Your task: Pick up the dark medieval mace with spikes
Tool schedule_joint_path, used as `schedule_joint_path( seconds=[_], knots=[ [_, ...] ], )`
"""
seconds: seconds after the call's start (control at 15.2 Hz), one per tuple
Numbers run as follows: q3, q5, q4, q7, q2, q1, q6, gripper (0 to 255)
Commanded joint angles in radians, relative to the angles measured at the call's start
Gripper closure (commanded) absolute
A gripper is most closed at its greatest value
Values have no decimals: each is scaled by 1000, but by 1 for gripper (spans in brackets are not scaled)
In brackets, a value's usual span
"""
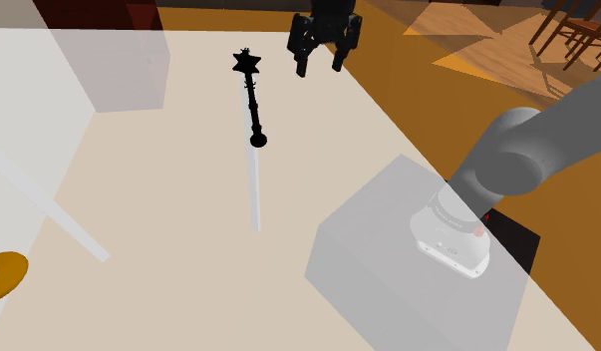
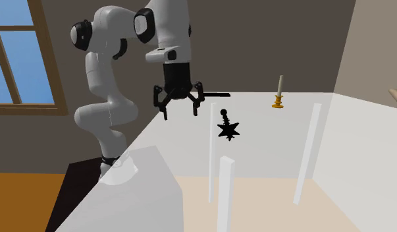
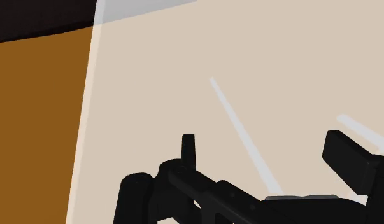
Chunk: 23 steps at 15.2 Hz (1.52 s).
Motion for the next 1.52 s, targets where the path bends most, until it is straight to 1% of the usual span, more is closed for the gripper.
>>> schedule_joint_path(
  seconds=[0.0,0.33,0.59,1.06,1.25,1.32,1.45],
  knots=[
    [32,11,45,56,43,3,15,0],
    [114,6,184,196,180,3,56,0],
    [176,-31,316,315,305,6,79,0],
    [181,-27,223,309,307,10,172,0],
    [181,-26,216,308,307,10,180,0],
    [181,-26,216,308,307,10,179,255],
    [181,-26,216,308,306,10,179,255]
  ],
)
